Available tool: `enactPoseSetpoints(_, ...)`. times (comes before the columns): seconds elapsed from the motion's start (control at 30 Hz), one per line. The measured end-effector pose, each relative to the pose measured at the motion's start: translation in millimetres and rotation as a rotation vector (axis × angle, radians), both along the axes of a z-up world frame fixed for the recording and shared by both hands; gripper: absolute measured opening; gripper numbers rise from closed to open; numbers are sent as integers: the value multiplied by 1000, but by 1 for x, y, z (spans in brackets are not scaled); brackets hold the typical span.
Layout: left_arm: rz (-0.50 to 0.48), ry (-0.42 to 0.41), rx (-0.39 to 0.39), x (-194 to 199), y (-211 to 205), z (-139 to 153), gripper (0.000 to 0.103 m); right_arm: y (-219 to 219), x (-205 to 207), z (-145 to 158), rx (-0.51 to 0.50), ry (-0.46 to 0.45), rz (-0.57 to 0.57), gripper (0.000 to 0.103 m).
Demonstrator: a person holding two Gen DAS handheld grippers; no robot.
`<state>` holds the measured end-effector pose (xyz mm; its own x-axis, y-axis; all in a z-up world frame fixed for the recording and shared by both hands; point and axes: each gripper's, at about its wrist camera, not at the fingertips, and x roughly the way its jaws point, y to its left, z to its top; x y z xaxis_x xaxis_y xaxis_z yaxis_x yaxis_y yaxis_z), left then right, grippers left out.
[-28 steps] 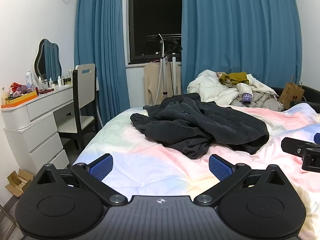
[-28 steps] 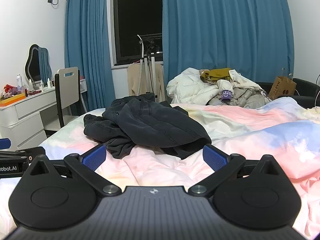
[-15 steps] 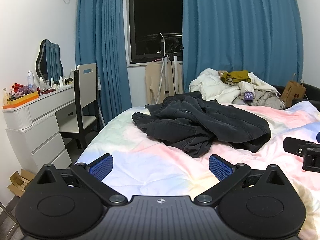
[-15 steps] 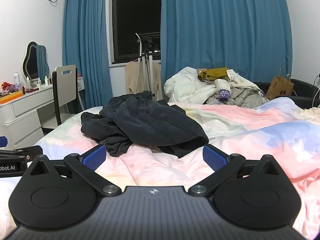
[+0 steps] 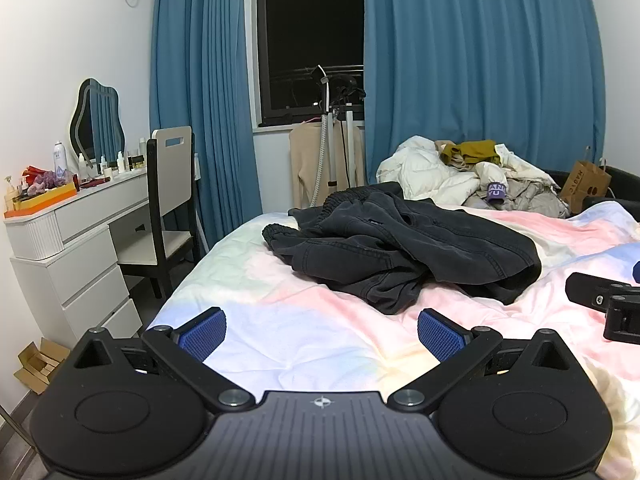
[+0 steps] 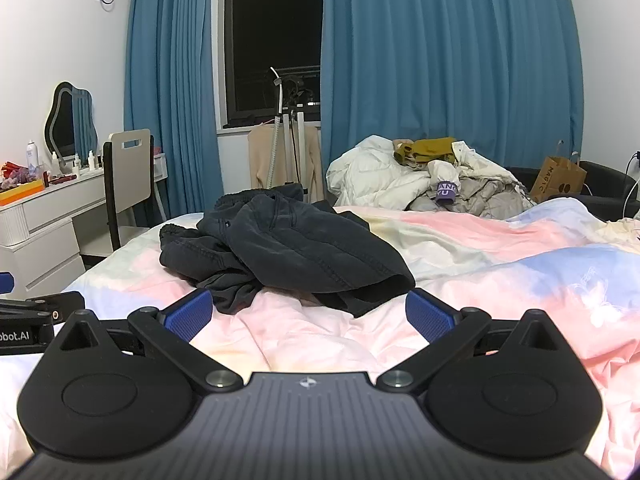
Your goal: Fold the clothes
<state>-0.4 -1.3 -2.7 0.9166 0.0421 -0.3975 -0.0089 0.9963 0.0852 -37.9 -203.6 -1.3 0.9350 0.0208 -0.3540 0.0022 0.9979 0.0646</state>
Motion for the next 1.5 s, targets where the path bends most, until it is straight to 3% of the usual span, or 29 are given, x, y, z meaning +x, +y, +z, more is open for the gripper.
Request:
enactPoseSetpoints(0.97,-19,-9,-16,3,2,-5,103,0,-3,1,4,-20,-3,103)
enactPoseSetpoints(1.27,-105,-12,-66,18,2,15,103,-22,0,2,130,-42,-19,103)
enactPoseSetpoints(1.5,-102,-48,-53,51,-1,38,103,-36,36,-5,198,8,5,103)
